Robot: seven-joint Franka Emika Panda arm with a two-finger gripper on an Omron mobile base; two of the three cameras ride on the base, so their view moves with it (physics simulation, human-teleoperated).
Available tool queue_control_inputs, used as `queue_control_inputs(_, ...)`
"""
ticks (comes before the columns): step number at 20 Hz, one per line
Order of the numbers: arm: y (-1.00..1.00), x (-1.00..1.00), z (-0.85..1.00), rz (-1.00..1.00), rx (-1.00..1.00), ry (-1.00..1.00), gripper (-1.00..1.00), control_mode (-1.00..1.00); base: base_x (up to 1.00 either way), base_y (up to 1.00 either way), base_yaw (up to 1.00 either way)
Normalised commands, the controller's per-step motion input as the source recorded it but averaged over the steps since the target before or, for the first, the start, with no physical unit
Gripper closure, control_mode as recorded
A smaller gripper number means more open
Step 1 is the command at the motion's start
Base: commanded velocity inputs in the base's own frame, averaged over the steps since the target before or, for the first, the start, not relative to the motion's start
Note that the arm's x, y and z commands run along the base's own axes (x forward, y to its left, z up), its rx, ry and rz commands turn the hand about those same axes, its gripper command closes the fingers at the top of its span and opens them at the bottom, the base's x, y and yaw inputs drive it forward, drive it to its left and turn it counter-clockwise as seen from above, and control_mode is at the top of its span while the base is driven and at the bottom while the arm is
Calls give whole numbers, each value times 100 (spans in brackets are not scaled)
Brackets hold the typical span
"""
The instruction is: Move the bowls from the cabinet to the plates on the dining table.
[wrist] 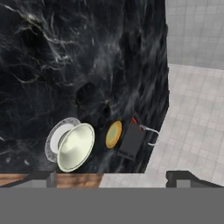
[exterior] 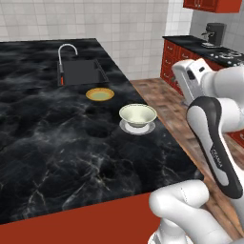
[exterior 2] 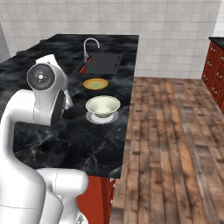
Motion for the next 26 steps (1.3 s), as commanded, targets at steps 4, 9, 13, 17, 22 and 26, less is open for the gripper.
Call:
queue_control_inputs(4, 0, -33, 28, -3, -1, 0, -100, -100, 0, 0, 0)
queue_control_inputs(9, 0, -27, 22, -4, -1, 0, -100, -100, 0, 0, 0)
queue_control_inputs(13, 0, -27, 14, -4, 0, 0, -100, -100, 0, 0, 0)
queue_control_inputs(17, 0, -26, 4, -3, 0, -2, -100, -100, 0, 0, 0)
queue_control_inputs(22, -3, -38, 0, -2, 0, -10, -100, -100, 0, 0, 0)
queue_control_inputs(26, -6, -40, 0, -2, 0, -7, -100, -100, 0, 0, 0)
